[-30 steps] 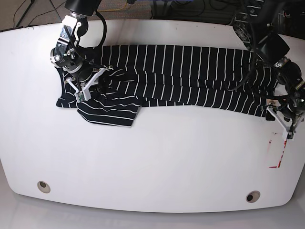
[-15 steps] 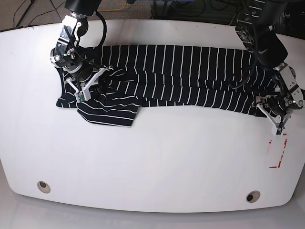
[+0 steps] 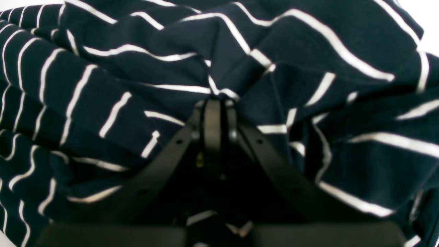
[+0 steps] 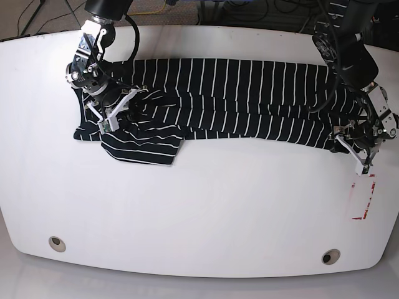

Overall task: Layout the t-shirt on the table in an organized manner, then fold the t-shirt properly
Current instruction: 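Lower the left gripper and grasp the folded shirt's end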

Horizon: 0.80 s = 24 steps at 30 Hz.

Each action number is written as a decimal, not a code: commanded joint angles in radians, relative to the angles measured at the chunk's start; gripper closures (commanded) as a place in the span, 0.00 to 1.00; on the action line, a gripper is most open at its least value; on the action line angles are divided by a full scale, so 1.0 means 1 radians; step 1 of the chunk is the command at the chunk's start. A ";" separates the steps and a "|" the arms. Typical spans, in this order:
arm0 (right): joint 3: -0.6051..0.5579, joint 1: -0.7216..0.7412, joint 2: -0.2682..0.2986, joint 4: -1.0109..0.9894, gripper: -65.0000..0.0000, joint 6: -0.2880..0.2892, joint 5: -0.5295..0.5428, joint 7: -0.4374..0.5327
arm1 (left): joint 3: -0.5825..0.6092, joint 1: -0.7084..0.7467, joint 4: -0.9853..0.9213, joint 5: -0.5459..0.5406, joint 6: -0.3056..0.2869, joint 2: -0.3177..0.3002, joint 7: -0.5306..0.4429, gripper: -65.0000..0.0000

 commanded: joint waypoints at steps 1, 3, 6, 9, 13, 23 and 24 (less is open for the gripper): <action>0.001 0.003 0.003 0.010 0.96 -0.009 -0.011 -0.016 | 0.000 -0.021 -0.009 -0.003 0.001 -0.013 -0.022 0.35; 0.001 0.003 0.003 0.010 0.96 -0.009 -0.011 -0.016 | 0.000 -0.021 -0.021 -0.003 0.001 -0.015 -0.025 0.35; 0.003 0.003 0.003 0.010 0.96 -0.009 -0.011 -0.016 | 0.000 -0.019 -0.024 -0.003 0.001 -0.015 -0.027 0.36; 0.003 0.003 0.003 0.010 0.96 -0.009 -0.011 -0.016 | 0.000 -0.016 -0.024 -0.003 0.001 -0.015 -0.027 0.46; 0.003 0.003 0.003 0.010 0.96 -0.009 -0.011 -0.016 | 0.000 -0.016 -0.023 -0.003 0.001 -0.015 -0.027 0.72; 0.003 0.003 0.002 0.010 0.96 -0.009 -0.011 -0.016 | -0.001 -0.015 0.088 -0.003 0.001 -0.015 0.013 0.98; 0.003 0.001 0.002 0.010 0.96 -0.009 -0.011 -0.016 | -0.001 -0.013 0.128 -0.004 0.001 -0.015 0.034 0.98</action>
